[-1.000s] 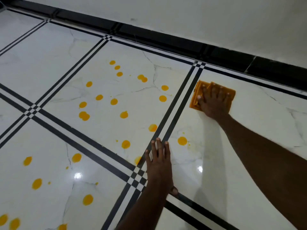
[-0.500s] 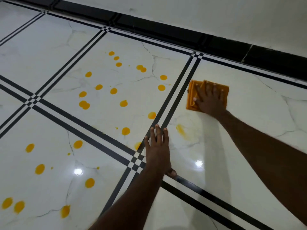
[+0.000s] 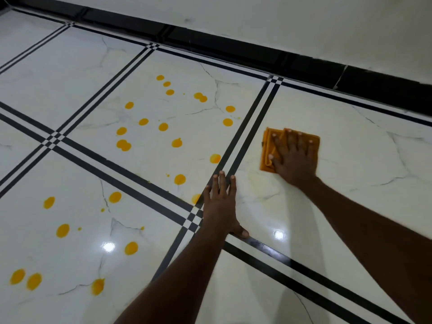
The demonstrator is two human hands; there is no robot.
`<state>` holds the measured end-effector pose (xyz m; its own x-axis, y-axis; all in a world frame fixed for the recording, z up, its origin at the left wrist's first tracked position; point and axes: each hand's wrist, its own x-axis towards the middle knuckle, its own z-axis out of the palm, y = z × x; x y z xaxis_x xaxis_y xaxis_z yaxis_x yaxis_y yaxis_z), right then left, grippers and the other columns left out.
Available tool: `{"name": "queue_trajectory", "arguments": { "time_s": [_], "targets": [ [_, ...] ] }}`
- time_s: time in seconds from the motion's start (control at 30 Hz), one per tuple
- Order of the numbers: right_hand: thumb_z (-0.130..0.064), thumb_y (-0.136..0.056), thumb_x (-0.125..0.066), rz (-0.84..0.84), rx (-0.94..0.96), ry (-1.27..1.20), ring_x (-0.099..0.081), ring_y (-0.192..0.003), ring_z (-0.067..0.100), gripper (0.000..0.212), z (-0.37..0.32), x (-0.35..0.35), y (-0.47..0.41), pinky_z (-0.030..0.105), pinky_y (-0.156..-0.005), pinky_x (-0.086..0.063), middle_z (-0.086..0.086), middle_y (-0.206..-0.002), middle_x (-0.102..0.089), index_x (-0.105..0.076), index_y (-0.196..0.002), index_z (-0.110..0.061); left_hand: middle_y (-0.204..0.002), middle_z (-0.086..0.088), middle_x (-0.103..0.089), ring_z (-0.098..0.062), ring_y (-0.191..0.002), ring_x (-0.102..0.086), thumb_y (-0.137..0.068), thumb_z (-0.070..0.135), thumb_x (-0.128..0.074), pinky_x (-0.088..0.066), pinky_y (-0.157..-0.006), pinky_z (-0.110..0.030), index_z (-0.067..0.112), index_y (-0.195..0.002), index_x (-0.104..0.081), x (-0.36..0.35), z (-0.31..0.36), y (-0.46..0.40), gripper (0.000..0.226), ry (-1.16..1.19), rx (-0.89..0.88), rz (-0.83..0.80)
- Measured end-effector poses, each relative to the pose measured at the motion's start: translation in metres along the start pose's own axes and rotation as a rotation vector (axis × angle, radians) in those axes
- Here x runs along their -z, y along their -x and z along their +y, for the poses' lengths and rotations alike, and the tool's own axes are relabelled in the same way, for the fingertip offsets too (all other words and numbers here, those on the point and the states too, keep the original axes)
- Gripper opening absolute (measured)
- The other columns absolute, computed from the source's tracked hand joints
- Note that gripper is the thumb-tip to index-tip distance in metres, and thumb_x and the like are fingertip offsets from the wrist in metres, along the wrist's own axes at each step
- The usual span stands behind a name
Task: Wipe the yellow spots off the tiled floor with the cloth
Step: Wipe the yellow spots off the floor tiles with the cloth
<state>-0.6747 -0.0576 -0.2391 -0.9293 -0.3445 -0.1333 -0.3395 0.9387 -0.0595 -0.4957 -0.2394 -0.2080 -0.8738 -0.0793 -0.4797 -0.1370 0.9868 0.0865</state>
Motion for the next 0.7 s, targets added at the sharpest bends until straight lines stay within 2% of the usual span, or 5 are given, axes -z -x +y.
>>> {"name": "queue_trajectory", "arguments": {
  "time_s": [0.23,0.37,0.47,0.57,0.7],
  "targets": [
    [-0.067,-0.097,-0.024,0.005,0.163,0.015,-0.016,-0.155,0.045,0.076,0.007,-0.027,0.116,0.066,-0.122,-0.012,0.012,-0.171,-0.014,-0.014,-0.164,-0.032,-0.160,-0.015,0.032,-0.031,-0.149,0.027,-0.073,0.077,-0.063,0.002,-0.124,-0.051,0.016,-0.156,0.021,-0.024,-0.010,0.013,0.132,0.023,-0.064,0.140],
    [-0.068,-0.092,-0.022,0.033,0.016,0.000,-0.029,-0.148,0.052,0.079,0.027,-0.016,0.061,0.072,-0.117,-0.020,0.017,-0.166,-0.028,-0.028,-0.161,-0.030,-0.161,-0.016,0.029,-0.032,-0.150,0.024,-0.074,0.079,-0.059,0.001,-0.124,-0.051,0.015,-0.157,0.018,-0.027,-0.010,0.016,0.130,0.005,-0.064,0.160],
    [-0.069,-0.090,-0.018,0.039,-0.048,-0.036,-0.026,-0.148,0.054,0.082,-0.012,-0.014,0.011,0.074,-0.117,-0.016,0.020,-0.166,-0.027,-0.030,-0.160,-0.028,-0.161,-0.015,0.029,-0.031,-0.150,0.024,-0.075,0.078,-0.060,0.002,-0.124,-0.050,0.016,-0.157,0.018,-0.025,-0.010,0.016,0.129,0.025,-0.059,0.153],
    [-0.067,-0.095,-0.018,0.043,0.159,0.028,-0.021,-0.152,0.050,0.078,-0.059,-0.023,0.042,0.071,-0.120,-0.015,0.018,-0.169,-0.020,-0.021,-0.163,-0.028,-0.163,-0.015,0.024,-0.030,-0.151,0.022,-0.078,0.073,-0.062,0.006,-0.124,-0.046,0.014,-0.158,0.015,-0.022,-0.006,0.025,0.125,0.077,-0.028,0.147],
    [-0.068,-0.097,-0.023,0.002,0.245,0.027,-0.016,-0.156,0.043,0.075,-0.016,-0.032,0.135,0.066,-0.121,-0.016,0.011,-0.172,-0.013,-0.015,-0.164,-0.032,-0.162,-0.016,0.025,-0.031,-0.151,0.022,-0.079,0.071,-0.062,0.005,-0.124,-0.048,0.013,-0.158,0.014,-0.027,-0.009,0.050,0.123,0.136,-0.015,0.125]
  ]
}}
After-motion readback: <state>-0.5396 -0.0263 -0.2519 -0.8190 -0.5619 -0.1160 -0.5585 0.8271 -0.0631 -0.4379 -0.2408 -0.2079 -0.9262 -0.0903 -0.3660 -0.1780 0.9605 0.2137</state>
